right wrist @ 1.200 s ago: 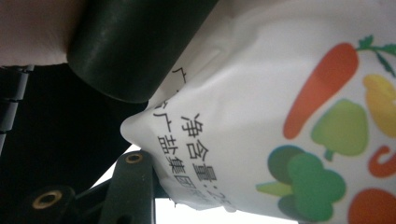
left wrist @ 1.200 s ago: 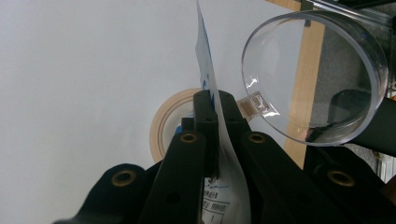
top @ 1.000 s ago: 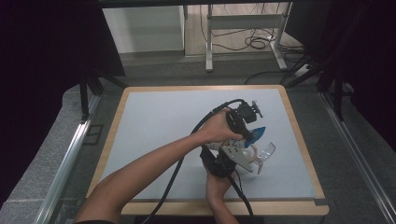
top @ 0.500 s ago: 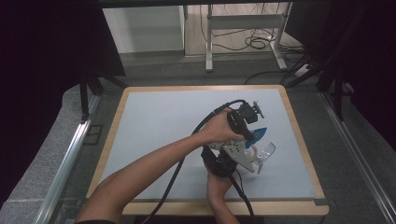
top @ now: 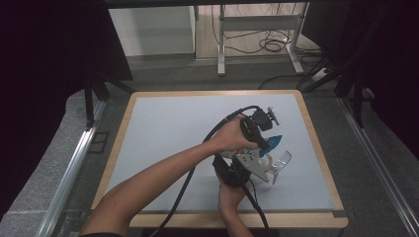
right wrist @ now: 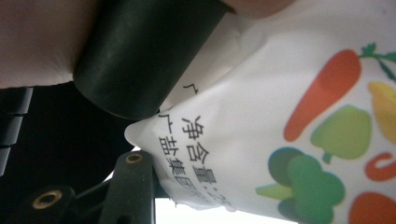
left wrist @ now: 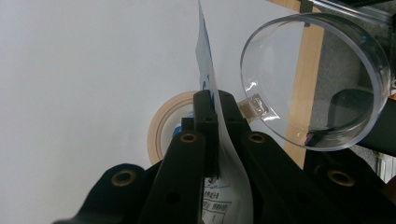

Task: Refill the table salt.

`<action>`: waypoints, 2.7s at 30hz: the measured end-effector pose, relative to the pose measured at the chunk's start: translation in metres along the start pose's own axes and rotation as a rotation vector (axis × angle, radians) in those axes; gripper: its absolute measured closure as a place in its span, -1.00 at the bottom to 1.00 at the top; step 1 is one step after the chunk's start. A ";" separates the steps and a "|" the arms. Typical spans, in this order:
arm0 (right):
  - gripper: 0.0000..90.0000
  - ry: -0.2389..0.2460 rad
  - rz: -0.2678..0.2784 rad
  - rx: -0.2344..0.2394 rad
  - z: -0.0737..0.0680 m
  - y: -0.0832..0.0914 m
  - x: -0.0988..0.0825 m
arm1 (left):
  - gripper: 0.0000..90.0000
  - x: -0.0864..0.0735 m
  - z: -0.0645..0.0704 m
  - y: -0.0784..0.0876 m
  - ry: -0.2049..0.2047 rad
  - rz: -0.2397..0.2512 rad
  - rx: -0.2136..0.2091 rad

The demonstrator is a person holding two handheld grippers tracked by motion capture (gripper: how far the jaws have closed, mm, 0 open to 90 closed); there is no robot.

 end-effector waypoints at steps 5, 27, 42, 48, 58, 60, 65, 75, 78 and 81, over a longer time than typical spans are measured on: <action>0.24 0.003 0.002 0.000 0.001 0.000 0.000 | 1.00 0.000 0.000 -0.001 -0.001 -0.001 -0.001; 0.24 -0.001 -0.003 0.000 0.003 0.003 -0.003 | 1.00 -0.001 0.002 -0.005 -0.002 -0.013 -0.005; 0.24 0.037 -0.011 0.003 0.004 0.003 -0.005 | 1.00 -0.002 0.002 -0.001 0.006 0.010 -0.015; 0.24 0.057 -0.026 0.001 0.006 0.005 -0.010 | 1.00 -0.003 0.001 -0.002 0.009 0.009 -0.018; 0.21 0.092 -0.060 0.004 0.009 0.007 -0.019 | 1.00 -0.006 -0.001 0.001 0.020 0.024 -0.018; 0.20 0.108 -0.062 0.006 0.010 0.007 -0.021 | 1.00 -0.007 -0.002 0.003 0.026 0.032 -0.018; 0.18 0.144 -0.087 0.008 0.012 0.009 -0.027 | 1.00 -0.010 -0.005 0.008 0.037 0.048 -0.019; 0.14 0.213 -0.165 0.015 0.013 0.016 -0.034 | 1.00 -0.017 -0.005 0.025 0.058 0.102 -0.028; 0.13 0.203 -0.187 0.015 0.017 0.018 -0.036 | 1.00 -0.018 -0.005 0.031 0.061 0.123 -0.034; 0.13 0.201 -0.200 0.013 0.020 0.020 -0.037 | 1.00 -0.019 -0.004 0.036 0.066 0.141 -0.035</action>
Point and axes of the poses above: each handheld gripper's, and its own axes: y roughly backward along the jaws, x roughly out of its top, z roughly to its right, the point moved 5 cm from there along -y, roughly forward along the jaws, and after that the axes turned 8 degrees about z, right-handed, at the moved point
